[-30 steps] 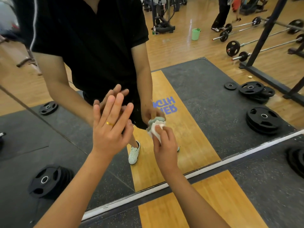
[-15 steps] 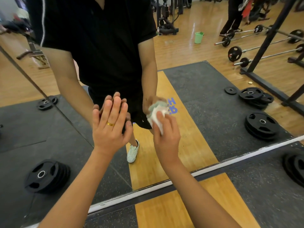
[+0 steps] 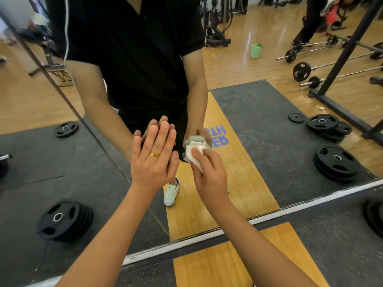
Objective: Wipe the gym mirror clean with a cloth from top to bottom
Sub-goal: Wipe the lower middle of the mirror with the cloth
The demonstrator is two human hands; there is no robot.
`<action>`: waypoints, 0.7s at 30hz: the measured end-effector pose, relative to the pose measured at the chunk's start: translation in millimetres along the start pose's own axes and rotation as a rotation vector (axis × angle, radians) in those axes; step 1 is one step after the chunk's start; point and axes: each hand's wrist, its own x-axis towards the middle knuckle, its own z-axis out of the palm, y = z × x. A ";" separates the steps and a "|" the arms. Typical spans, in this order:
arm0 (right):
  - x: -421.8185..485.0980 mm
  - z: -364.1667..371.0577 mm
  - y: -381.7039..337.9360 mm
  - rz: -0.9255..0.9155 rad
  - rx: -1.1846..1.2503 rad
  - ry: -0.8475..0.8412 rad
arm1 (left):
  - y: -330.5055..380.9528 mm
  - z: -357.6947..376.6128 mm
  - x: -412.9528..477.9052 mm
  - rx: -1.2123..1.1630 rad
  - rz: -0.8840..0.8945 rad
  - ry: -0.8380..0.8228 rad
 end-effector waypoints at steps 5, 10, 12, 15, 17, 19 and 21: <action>58.1 -3.8 -10.1 0.051 0.002 0.219 | -0.7 -0.9 0.6 -0.012 -0.005 0.002; 22.3 0.6 -0.7 0.014 0.009 0.109 | -0.1 0.3 -0.2 0.002 -0.012 0.002; -4.4 1.3 6.3 0.020 -0.025 0.023 | -0.3 0.6 -1.2 0.008 -0.012 -0.001; 1.6 -1.1 4.9 0.030 -0.007 0.017 | -0.4 1.0 -0.6 0.014 -0.008 -0.002; 29.0 -4.2 -7.8 0.059 0.019 0.102 | -0.3 0.3 -1.2 0.006 -0.009 -0.003; 54.6 -4.7 -16.5 0.093 0.022 0.179 | -0.5 -0.6 -1.9 0.005 -0.007 -0.012; 61.0 -3.0 -19.2 0.112 0.028 0.212 | -0.9 -0.6 -2.5 0.001 -0.006 -0.015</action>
